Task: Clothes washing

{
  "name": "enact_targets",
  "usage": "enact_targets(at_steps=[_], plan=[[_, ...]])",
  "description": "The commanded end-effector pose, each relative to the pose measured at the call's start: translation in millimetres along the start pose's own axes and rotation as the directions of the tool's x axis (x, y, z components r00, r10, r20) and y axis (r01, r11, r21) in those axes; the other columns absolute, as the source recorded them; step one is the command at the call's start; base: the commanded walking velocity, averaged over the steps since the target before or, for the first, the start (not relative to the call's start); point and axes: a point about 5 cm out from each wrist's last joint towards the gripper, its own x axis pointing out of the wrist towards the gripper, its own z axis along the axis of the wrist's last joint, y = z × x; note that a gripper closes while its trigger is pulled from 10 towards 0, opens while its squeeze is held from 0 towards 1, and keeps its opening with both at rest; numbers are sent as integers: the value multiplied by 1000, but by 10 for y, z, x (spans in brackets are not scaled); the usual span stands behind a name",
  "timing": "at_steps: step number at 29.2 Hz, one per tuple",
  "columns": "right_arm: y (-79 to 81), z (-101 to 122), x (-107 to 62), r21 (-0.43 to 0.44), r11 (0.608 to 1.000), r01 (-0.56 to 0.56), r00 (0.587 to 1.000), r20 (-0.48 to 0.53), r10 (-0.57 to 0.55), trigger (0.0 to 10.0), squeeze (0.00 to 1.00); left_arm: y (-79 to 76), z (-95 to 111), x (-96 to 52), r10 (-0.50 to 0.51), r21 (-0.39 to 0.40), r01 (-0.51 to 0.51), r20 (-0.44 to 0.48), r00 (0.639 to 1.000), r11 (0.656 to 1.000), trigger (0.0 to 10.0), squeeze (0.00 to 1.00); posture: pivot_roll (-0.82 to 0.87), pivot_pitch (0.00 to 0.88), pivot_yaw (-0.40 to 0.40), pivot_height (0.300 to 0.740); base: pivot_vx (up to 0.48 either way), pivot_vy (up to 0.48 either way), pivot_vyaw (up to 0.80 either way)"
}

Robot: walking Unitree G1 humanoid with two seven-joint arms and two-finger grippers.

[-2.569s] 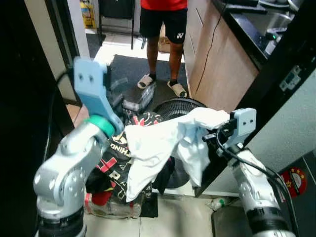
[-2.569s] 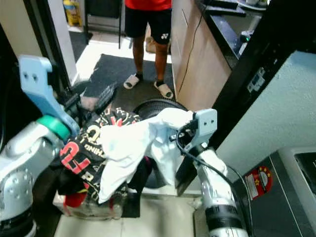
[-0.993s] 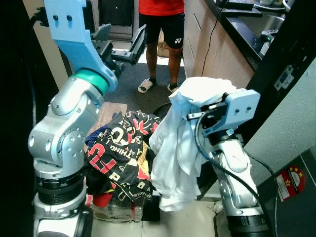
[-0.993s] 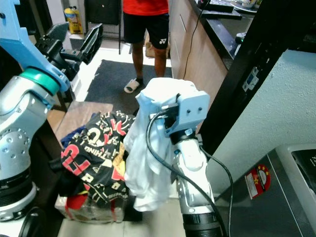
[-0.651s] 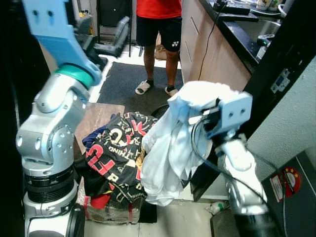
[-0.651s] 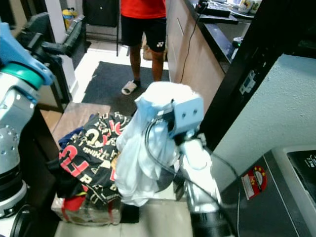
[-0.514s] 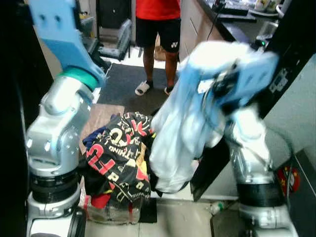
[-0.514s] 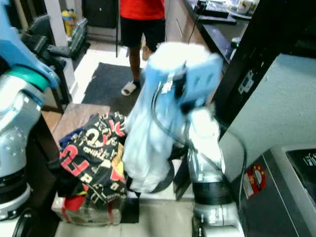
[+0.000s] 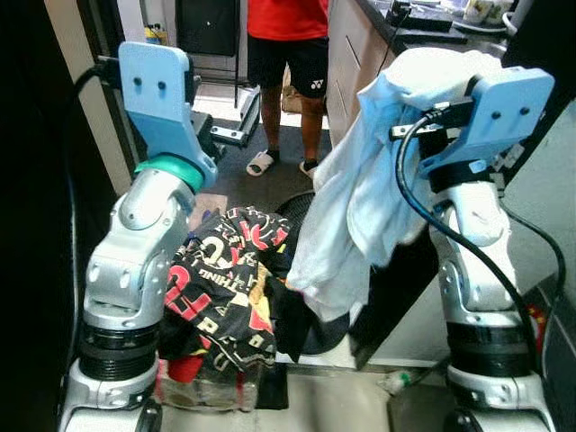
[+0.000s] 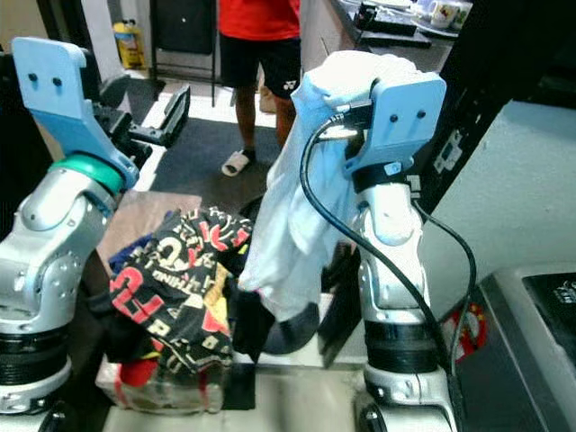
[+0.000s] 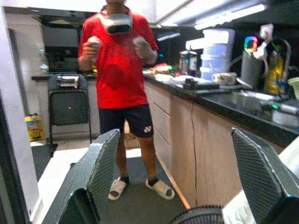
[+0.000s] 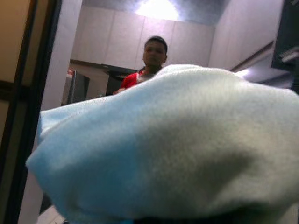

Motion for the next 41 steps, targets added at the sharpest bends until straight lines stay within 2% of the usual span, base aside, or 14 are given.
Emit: enact_targets(at_steps=[1, 2, 3, 10, 18, 22, 26, 27, 29, 37, 41], plan=[[-85, 52, -36, -21, 1000, 21, 1000, 15, -20, 10000, 0, -85, -63, 47, -44, 1, 44, -9, 999, 999, 10000, 0, 21, 0, 72, 740, 0, 0, 0], [-85, 52, -36, -21, 1000, 21, 1000, 15, -20, 10000, 0, -85, -63, 47, -44, 1, 44, -9, 999, 999, 10000, 0, 21, 0, 72, 740, 0, 0, 0], [-84, 28, -72, -18, 1000, 22, 1000, 4, -22, 10000, 0, -100, -71, 74, -63, -1, 62, -11, 998, 998, 10000, 0, 5, 0, 107, 740, 0, 0, 0], [-72, -35, -193, -11, 998, 61, 998, -27, -61, 10000, 0, -107, -45, 163, -99, 10, 99, 1, 995, 995, 10000, 0, 2, 0, 138, 740, 0, 0, 0], [-83, -45, -210, 5, 997, 76, 997, -32, -76, 10000, 0, -102, 0, 179, -95, 13, 95, 19, 995, 995, 10000, 0, 12, 0, 130, 740, 0, 0, 0], [-94, -49, -223, 8, 997, 80, 997, -23, -80, 10000, 0, -107, -14, 187, -98, 13, 98, 28, 995, 995, 10000, 0, 29, 0, 153, 740, 0, 0, 0], [-82, -41, -204, 24, 996, 89, 996, -11, -89, 10000, 0, -115, 4, 213, -115, 12, 114, 34, 993, 993, 10000, 0, 31, 0, 135, 740, 0, 0, 0], [-39, -40, -188, 50, 995, 87, 996, -10, -86, 10000, 0, -92, 22, 227, -106, 11, 105, 43, 993, 994, 10000, 0, 51, 0, 112, 740, 0, 0, 0], [44, -62, -173, 84, 995, 54, 999, -15, -52, 10000, 0, -50, 28, 216, -74, -5, 74, 48, 996, 997, 10000, 0, 62, 0, 101, 740, 0, 0, -800], [61, -70, -132, 109, 993, 39, 999, -19, -38, 10000, 0, -14, 12, 159, -56, 2, 56, 36, 998, 998, 10000, 0, 95, 0, 90, 740, 0, 0, -800], [157, -97, -109, 138, 990, 24, 999, -31, -20, 10000, 0, 69, -13, 135, -23, -2, 23, 21, 1000, 1000, 10000, 0, 95, 0, 87, 740, 0, 0, -800]])
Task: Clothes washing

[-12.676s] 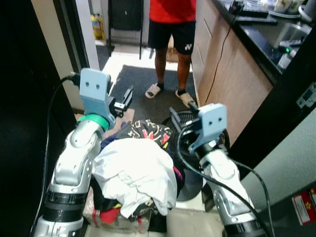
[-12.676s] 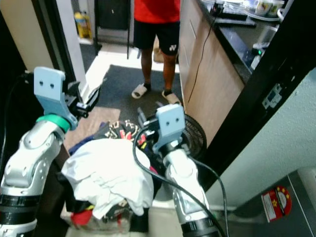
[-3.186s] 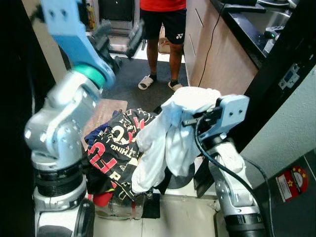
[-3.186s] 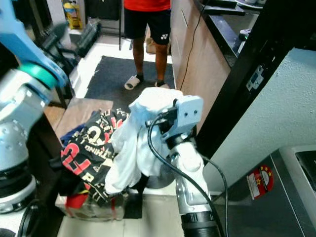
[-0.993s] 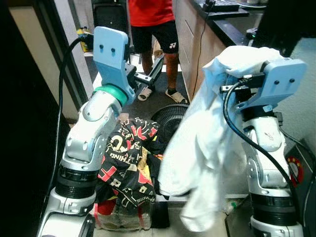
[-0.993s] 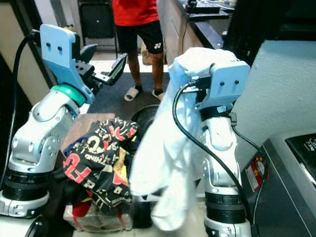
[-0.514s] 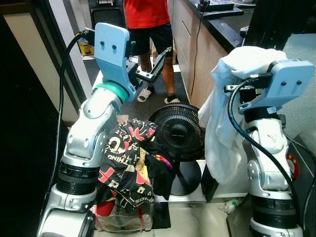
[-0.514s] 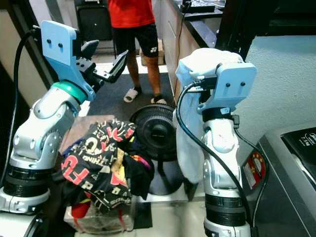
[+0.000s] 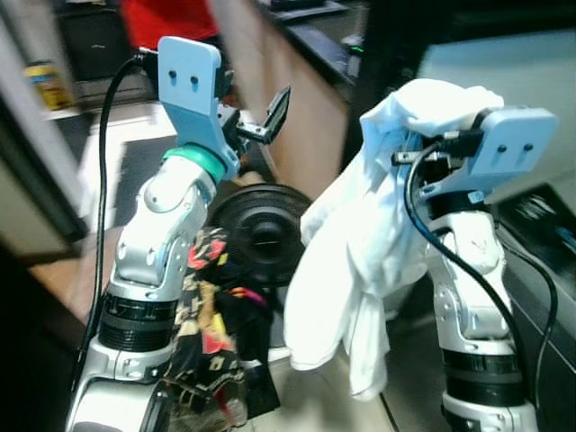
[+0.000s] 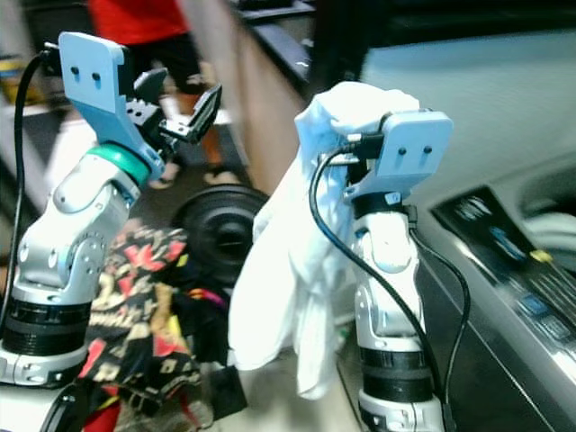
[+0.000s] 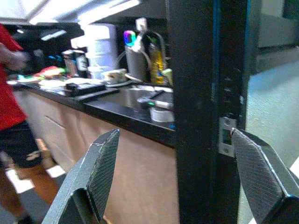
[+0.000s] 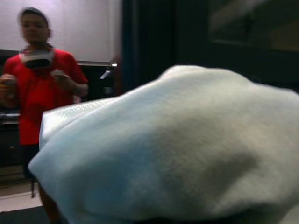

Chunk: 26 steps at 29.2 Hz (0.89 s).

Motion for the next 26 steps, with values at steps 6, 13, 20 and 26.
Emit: enact_targets(at_steps=[6, 13, 20, 26], plan=[[56, 26, -3, 31, 1000, -4, 1000, 27, 4, 10000, 0, 28, -22, -12, -2, -1, 2, -15, 1000, 1000, 10000, 0, 96, 0, 122, 740, 0, 0, -800], [50, 8, 4, 48, 998, 32, 999, 28, -34, 10000, 0, 81, 34, 50, 1, 14, -1, -2, 1000, 1000, 10000, 0, 100, 0, 126, 740, 0, 0, -800], [-11, 4, 5, 39, 998, 44, 998, 31, -46, 10000, 0, 44, -14, 19, -11, 13, 11, -22, 1000, 1000, 10000, 0, 105, 0, 133, 740, 0, 0, -800], [49, -29, 5, 50, 998, 34, 999, 18, -35, 10000, 0, 80, -10, 10, 9, 8, -8, -22, 1000, 1000, 10000, 0, 105, 0, 127, 740, 0, 0, -800]])
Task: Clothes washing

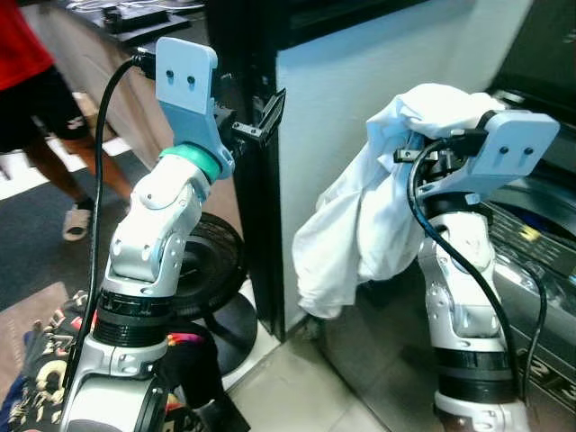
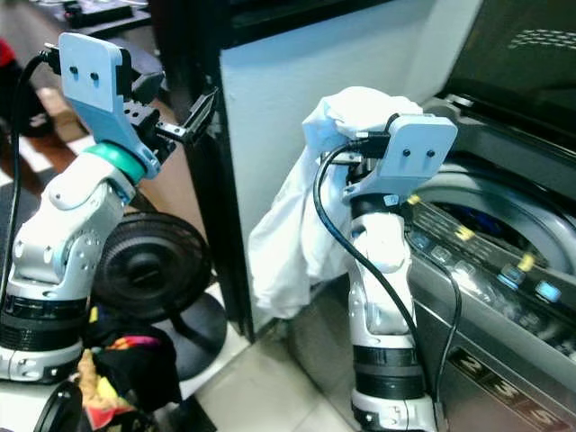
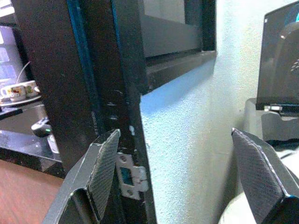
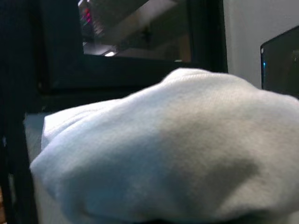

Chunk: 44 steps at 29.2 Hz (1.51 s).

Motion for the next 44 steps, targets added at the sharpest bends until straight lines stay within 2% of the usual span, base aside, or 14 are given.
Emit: enact_targets(at_steps=[1, 14, 20, 27, 40, 44], plan=[[3, 19, 5, 3, 1000, -2, 1000, 14, 2, 10000, 0, 2, -26, -18, 4, 0, -4, -13, 1000, 1000, 10000, 0, 105, 0, 127, 740, 0, 0, -800], [-24, 21, 10, 0, 1000, 15, 999, 30, -14, 10000, 0, -24, -14, 6, -25, 13, 25, -12, 1000, 1000, 10000, 0, 119, 0, 140, 740, 0, 0, -800], [-58, 49, 53, 4, 1000, 31, 999, 43, -31, 10000, 0, 7, 17, -10, 0, -2, 0, 6, 1000, 1000, 10000, 0, 121, 0, 128, 740, 0, 0, -800], [-68, 42, 64, 3, 1000, 28, 999, 40, -29, 10000, 0, 9, 4, -26, 12, 16, -12, 4, 1000, 1000, 10000, 0, 132, 0, 107, 740, 0, 0, -800], [46, 56, 117, 29, 999, -13, 999, 49, 12, 10000, 0, 29, 57, -19, 44, 8, -44, 40, 998, 999, 10000, 0, 136, 0, 92, 740, 0, 0, -800], [159, 84, 88, 30, 994, -109, 992, 71, 107, 10000, 0, -15, 51, -21, 42, 8, -42, 55, 998, 999, 10000, 0, 137, 0, 95, 740, 159, 0, -272]])
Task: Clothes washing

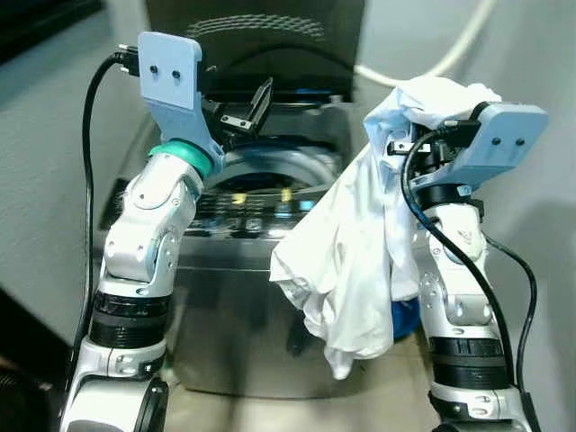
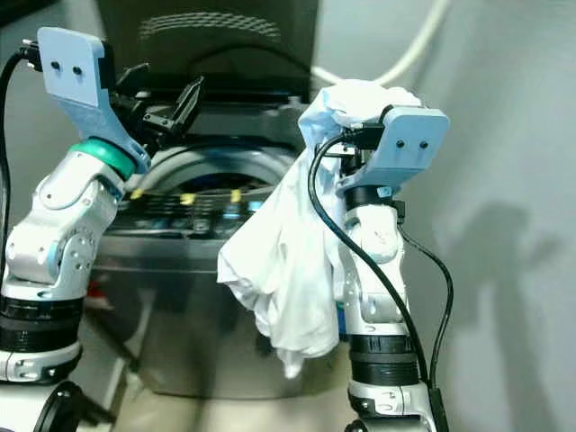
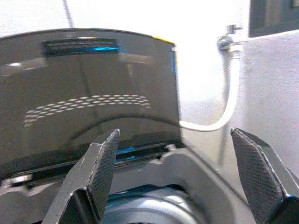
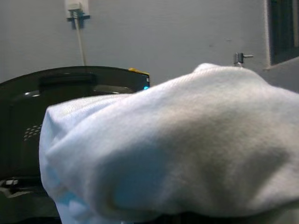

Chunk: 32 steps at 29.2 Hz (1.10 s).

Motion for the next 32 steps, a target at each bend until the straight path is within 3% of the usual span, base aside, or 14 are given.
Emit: enact_targets(at_steps=[1, 7, 16, 32], plan=[[150, 77, 5, 28, 997, -72, 996, 48, 70, 10000, 0, 6, 10, -14, 13, 18, -13, 13, 1000, 1000, 10000, 0, 139, 0, 92, 740, 480, 0, 0], [199, 72, 1, 38, 995, -94, 994, 53, 92, 10000, 0, -30, 7, -15, 7, 12, -7, 13, 1000, 1000, 10000, 0, 134, 0, 90, 740, 480, 0, 0], [144, 67, 13, 29, 996, -80, 996, 52, 79, 10000, 0, -40, -11, -17, 2, 5, -2, 7, 1000, 1000, 10000, 0, 136, 0, 88, 740, 456, 0, 0], [73, 47, -1, 10, 999, -51, 998, 45, 50, 10000, 0, -121, -33, -19, -54, -11, 54, -8, 999, 999, 10000, 0, 128, 0, 98, 740, 0, 0, 0]])
